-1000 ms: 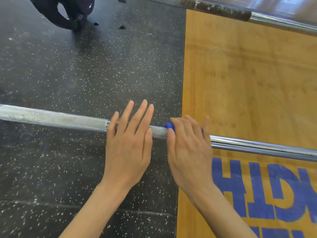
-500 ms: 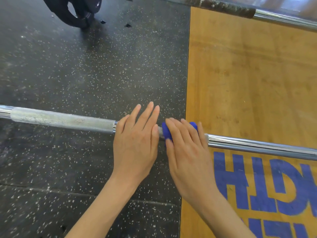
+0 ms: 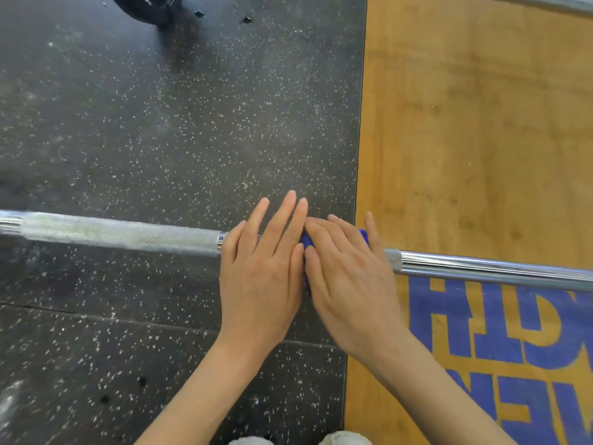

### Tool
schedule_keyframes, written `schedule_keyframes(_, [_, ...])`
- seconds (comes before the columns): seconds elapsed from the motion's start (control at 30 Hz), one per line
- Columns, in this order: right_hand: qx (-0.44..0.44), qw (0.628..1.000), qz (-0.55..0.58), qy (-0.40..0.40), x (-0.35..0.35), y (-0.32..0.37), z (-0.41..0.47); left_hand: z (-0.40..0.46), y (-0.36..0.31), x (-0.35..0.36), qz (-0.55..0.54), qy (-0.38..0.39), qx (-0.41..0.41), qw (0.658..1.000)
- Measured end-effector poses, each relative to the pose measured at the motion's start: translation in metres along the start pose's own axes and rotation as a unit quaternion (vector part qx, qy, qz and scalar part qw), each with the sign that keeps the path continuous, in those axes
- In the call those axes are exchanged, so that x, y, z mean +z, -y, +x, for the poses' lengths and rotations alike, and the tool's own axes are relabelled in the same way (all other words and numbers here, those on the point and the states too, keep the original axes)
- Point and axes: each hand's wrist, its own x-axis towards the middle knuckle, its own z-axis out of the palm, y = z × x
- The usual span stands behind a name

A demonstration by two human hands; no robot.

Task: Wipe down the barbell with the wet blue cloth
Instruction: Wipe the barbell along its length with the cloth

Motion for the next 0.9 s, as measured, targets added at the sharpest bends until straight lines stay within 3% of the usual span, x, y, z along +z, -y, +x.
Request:
schedule_keyframes(0.1, [-0.025,1.000,-0.012,0.005,0.000,-0.006,-0.013,-0.012,0.000,-0.002,-0.006,0.007,0.004,1.000])
schedule_keyframes(0.23, [0.014,1.000,-0.015,-0.013,-0.001,-0.002,-0.027,-0.026,-0.005,-0.006,-0.006,0.013,-0.004,1.000])
schedule_keyframes(0.33, [-0.018,0.999,-0.027,0.003,0.002,0.001,-0.028,-0.036,-0.004,-0.009,0.006,0.021,0.000,1.000])
schedule_keyframes(0.5, [0.038,0.999,-0.030,-0.016,-0.005,-0.004,-0.045,-0.049,-0.008,-0.017,0.001,0.044,-0.004,0.999])
schedule_keyframes(0.63, [-0.011,0.999,-0.030,-0.007,0.003,0.006,-0.051,-0.053,-0.006,-0.027,0.007,0.055,-0.016,0.998])
schedule_keyframes(0.8, [0.035,0.999,-0.030,-0.007,0.000,0.009,-0.061,-0.042,0.001,-0.031,0.027,0.082,-0.016,0.996])
schedule_keyframes(0.9, [-0.014,0.999,-0.044,0.006,0.007,0.020,-0.046,-0.047,0.002,-0.029,0.030,0.089,-0.015,0.995])
